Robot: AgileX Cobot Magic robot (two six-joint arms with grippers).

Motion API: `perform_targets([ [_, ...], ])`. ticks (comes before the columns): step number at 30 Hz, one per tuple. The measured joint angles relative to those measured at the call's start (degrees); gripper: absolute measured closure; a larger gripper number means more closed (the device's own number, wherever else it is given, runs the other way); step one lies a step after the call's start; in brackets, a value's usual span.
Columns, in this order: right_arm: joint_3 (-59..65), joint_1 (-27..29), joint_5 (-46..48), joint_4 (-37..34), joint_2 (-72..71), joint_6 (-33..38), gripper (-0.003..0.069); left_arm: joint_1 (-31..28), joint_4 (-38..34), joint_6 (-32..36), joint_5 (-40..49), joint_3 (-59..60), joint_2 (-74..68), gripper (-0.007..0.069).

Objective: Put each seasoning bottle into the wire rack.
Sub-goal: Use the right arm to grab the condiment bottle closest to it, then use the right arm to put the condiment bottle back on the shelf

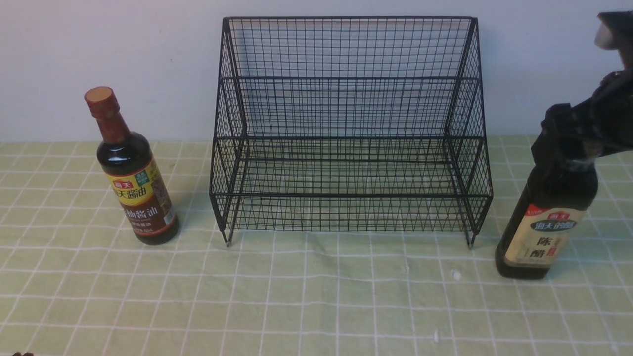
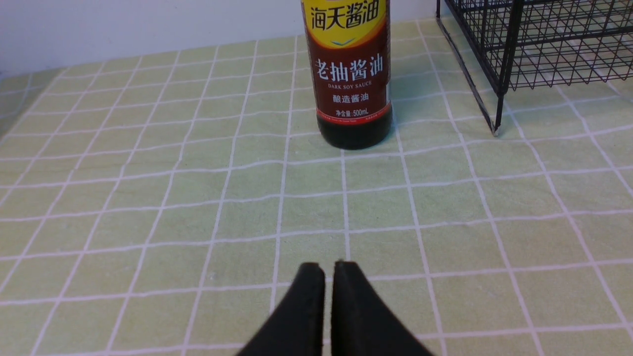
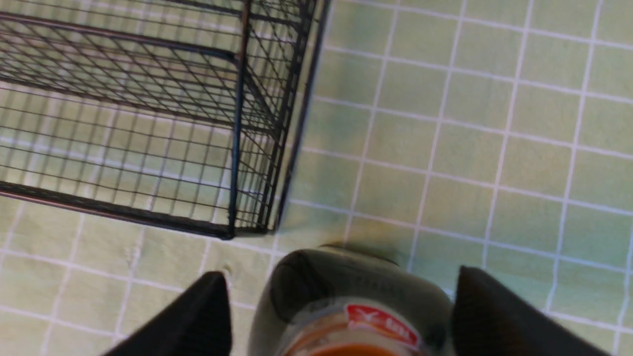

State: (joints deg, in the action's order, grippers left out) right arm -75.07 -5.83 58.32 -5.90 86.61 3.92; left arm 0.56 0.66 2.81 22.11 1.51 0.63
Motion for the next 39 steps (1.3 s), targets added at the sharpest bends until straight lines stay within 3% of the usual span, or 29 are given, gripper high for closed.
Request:
perform_targets([
  [3, -0.3, -0.8, -0.5, 2.0, -0.1, -1.1, 0.0344, 0.0, 0.0, 0.0, 0.0, 0.0, 0.0, 0.0617],
  [4, -0.6, -1.0, 0.0, 2.3, -0.1, -1.3, 0.0351, 0.0, 0.0, 0.0, 0.0, 0.0, 0.0, 0.0617],
  [9, -3.0, -1.0, 4.3, 2.5, -0.2, -1.5, 0.0344, 0.0, 0.0, 0.0, 0.0, 0.0, 0.0, 0.0617],
  [16, -16.3, -1.0, 15.1, 3.1, -2.7, -0.3, 0.0344, 0.0, 0.0, 0.0, 0.0, 0.0, 0.0, 0.0617],
  [24, -28.3, -1.0, 16.0, 1.3, -3.0, 0.1, 0.0344, 0.0, 0.0, 0.0, 0.0, 0.0, 0.0, 0.0617],
  [34, -38.6, -1.1, 8.2, -16.8, 4.2, 7.2, 0.0344, 0.0, 0.0, 0.0, 0.0, 0.0, 0.0, 0.0617],
  [39, -40.5, -1.2, 4.0, -21.5, 10.0, 9.6, 0.0344, 0.0, 0.0, 0.0, 0.0, 0.0, 0.0, 0.0617],
])
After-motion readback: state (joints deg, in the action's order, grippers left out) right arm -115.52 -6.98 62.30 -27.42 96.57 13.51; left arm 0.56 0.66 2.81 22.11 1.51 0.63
